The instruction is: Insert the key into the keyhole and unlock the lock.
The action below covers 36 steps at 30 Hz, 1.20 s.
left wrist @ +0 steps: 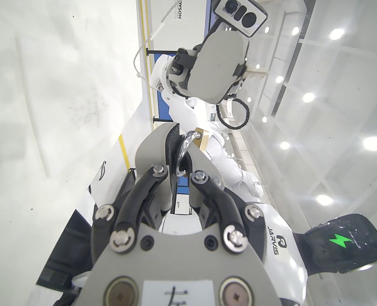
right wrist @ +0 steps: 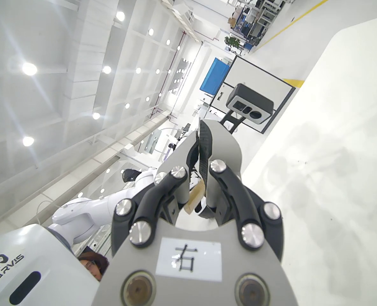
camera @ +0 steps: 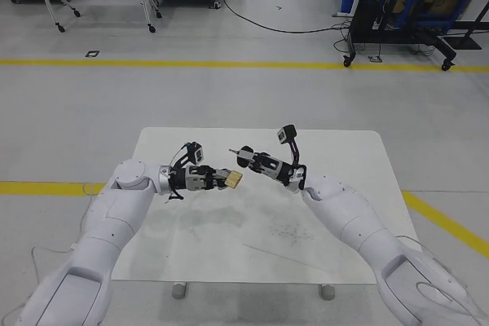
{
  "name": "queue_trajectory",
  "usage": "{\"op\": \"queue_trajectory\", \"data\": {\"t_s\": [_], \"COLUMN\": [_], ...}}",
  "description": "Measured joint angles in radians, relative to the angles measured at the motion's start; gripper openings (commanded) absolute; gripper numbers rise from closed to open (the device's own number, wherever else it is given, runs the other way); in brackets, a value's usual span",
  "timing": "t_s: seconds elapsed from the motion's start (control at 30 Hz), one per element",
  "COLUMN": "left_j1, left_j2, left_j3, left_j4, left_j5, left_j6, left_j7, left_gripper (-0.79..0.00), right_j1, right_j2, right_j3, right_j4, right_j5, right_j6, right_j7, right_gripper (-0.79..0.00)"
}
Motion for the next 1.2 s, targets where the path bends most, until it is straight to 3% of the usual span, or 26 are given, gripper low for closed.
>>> {"op": "queue_trajectory", "data": {"t_s": [0.47,0.83,0.93,1.07,1.2], "left_j1": [-0.035,-0.040,-0.022,-0.018,-0.031], "left_j2": [-0.008,-0.006,-0.007,-0.013,-0.027], "left_j3": [-0.011,-0.010,0.011,0.038,0.043], "left_j4": [0.092,0.098,0.052,0.006,-0.012], "left_j5": [-0.031,-0.002,0.052,0.097,0.054], "left_j6": [-0.028,-0.036,0.029,0.209,0.307], "left_j7": [-0.012,0.025,0.104,0.231,0.280], "left_gripper": [-0.785,-0.785,-0.785,-0.785,-0.785], "right_j1": [-0.011,-0.017,-0.025,-0.059,-0.122], "right_j2": [-0.013,-0.012,-0.011,0.007,0.042], "right_j3": [0.051,0.080,0.070,0.090,0.152], "right_j4": [0.008,0.009,-0.008,-0.055,-0.142], "right_j5": [0.082,0.125,0.102,0.050,0.033], "right_j6": [-0.001,-0.014,0.016,0.172,0.279], "right_j7": [0.184,0.195,0.200,0.167,0.145], "right_gripper": [-0.785,-0.785,-0.785,-0.785,-0.785]}}
